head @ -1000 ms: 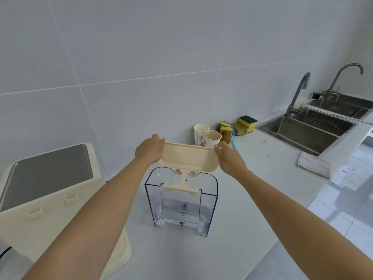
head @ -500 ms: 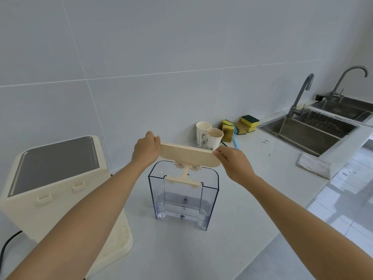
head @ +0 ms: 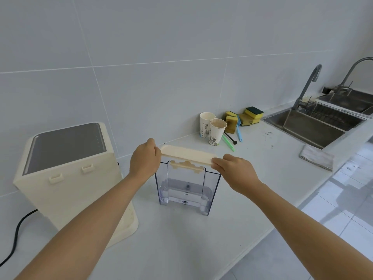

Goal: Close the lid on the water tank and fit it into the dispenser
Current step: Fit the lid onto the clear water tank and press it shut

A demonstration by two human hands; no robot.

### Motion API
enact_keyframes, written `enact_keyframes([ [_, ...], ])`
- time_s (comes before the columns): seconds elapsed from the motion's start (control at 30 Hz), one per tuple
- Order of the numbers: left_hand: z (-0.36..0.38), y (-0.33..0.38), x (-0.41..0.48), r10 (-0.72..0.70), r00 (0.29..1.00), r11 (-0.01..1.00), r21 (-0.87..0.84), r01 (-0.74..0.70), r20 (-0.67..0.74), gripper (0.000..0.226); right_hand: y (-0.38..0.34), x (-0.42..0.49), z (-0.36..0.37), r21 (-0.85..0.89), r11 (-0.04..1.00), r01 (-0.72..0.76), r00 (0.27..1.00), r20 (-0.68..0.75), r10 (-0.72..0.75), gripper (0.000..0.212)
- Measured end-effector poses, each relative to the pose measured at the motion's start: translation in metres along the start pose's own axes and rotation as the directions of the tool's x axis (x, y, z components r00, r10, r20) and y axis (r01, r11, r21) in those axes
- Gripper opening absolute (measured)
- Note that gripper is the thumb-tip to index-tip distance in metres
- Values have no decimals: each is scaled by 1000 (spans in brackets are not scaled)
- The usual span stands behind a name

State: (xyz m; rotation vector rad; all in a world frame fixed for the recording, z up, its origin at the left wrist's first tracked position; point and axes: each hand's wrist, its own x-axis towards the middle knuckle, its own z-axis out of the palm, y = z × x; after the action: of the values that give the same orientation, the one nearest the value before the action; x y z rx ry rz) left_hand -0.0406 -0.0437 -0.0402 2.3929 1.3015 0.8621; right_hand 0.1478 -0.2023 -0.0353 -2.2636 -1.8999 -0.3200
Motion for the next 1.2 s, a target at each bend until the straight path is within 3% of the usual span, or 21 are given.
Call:
enact_keyframes([
  [0.17,6,-7,-13,71,997,991,117,-69,-11,15,-3,-6,6,-55,998,27,998,58,-24,32],
  [0.37,11,-11,-16,82,996,982,171,-78,-17,16,-4,-8,8,-74,996,56,998,31,-54,35],
  [0.43,12,-11,-17,-15,1000,995,99,16,-12,14,-4,-6,7,-58,998,16,1000,16,-15,37],
  [0.47,12,-10,-17,-130,992,992,9,130,-5,12,-3,-4,6,-30,999,-24,1000,13,25,38],
  [0.53,11,-8,-19,-410,909,876,-244,416,78,17,-3,4,5,42,989,-139,990,31,137,40],
  [0.6,12,-3,-22,-557,803,645,-499,579,212,28,-3,18,4,178,943,-282,958,103,268,45],
  [0.67,14,3,-27,-597,734,456,-615,643,325,45,-4,33,6,413,812,-412,911,216,352,53],
  [0.77,21,17,-35,-597,663,354,-594,722,451,75,-10,49,10,566,660,-494,869,332,366,62],
  [0.97,32,38,-30,-593,617,358,-516,778,518,74,-15,57,15,661,474,-582,813,455,363,60],
  [1.07,36,39,-23,-608,609,355,-512,782,510,70,-14,55,14,659,485,-575,817,439,374,46],
  [1.2,39,30,-13,-547,670,435,-513,740,502,74,-16,45,13,653,482,-585,811,458,364,43],
])
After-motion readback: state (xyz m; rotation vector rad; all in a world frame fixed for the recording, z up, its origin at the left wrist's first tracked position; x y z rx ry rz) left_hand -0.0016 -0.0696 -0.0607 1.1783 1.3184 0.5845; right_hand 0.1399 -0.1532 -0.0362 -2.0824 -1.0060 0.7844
